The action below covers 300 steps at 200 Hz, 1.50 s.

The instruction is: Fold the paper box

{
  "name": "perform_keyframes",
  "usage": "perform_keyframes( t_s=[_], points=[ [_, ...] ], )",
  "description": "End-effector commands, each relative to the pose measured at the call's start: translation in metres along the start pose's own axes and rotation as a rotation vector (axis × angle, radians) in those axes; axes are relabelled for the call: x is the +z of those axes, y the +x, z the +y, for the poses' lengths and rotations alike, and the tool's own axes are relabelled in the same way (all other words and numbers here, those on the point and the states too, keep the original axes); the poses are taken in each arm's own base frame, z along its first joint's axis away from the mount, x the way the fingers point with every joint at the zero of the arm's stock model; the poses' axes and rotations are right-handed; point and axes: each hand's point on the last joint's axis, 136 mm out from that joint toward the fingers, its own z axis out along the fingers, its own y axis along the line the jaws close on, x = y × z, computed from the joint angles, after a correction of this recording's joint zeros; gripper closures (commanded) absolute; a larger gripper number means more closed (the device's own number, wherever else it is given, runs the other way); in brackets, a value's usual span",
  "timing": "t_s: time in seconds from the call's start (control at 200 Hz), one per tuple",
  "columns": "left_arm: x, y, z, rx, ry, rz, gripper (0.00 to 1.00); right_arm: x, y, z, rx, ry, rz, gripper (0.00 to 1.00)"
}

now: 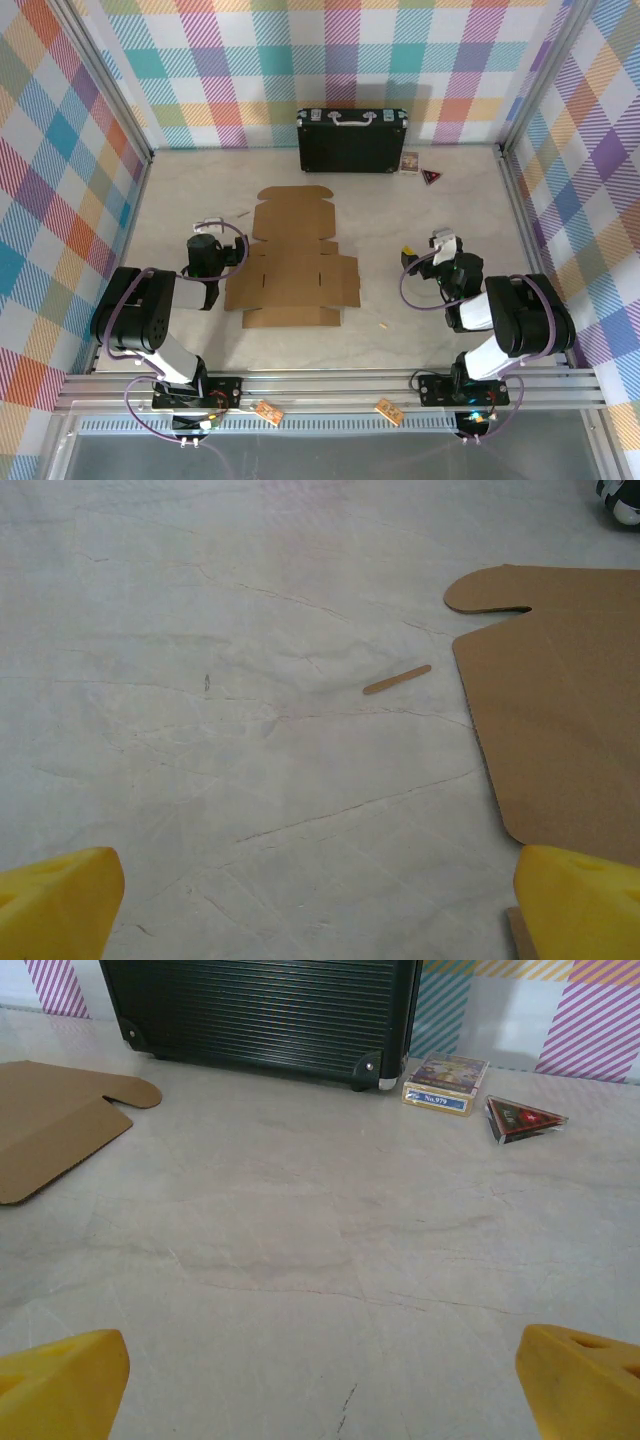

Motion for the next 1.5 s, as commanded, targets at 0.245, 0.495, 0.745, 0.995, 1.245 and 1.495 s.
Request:
perform_keyframes(
  t_s=[0.245, 0.495, 0.745, 0.995, 1.245, 1.495],
  points=[
    [0.001, -0.015, 0.001, -0.015, 0.005, -0.037, 0.01, 0.002, -0.015, 0.001, -0.032, -0.013, -0.051, 0.01],
    [0.0, -0.015, 0.002, -0.015, 0.005, -0.037, 0.01, 0.004, -0.014, -0.001, -0.024, -0.007, -0.041, 0.01],
    [0.0, -0.015, 0.001, -0.014, 0.005, -0.037, 0.01, 0.01, -0.014, -0.007, -0.003, 0.015, -0.008, 0.01],
    [0.0, -0.015, 0.002, -0.016, 0.004, -0.037, 0.01, 0.022, -0.012, -0.018, 0.035, 0.032, 0.053, 0.01],
    [-0.006, -0.025, 0.009, -0.018, -0.068, -0.066, 0.0, 0.03, -0.009, -0.032, 0.117, 0.063, 0.108, 0.01],
    [-0.068, -0.073, 0.008, -0.162, -0.088, -0.157, 0.0, 0.019, -0.037, -0.03, 0.101, 0.076, 0.107, 0.01]
  ],
)
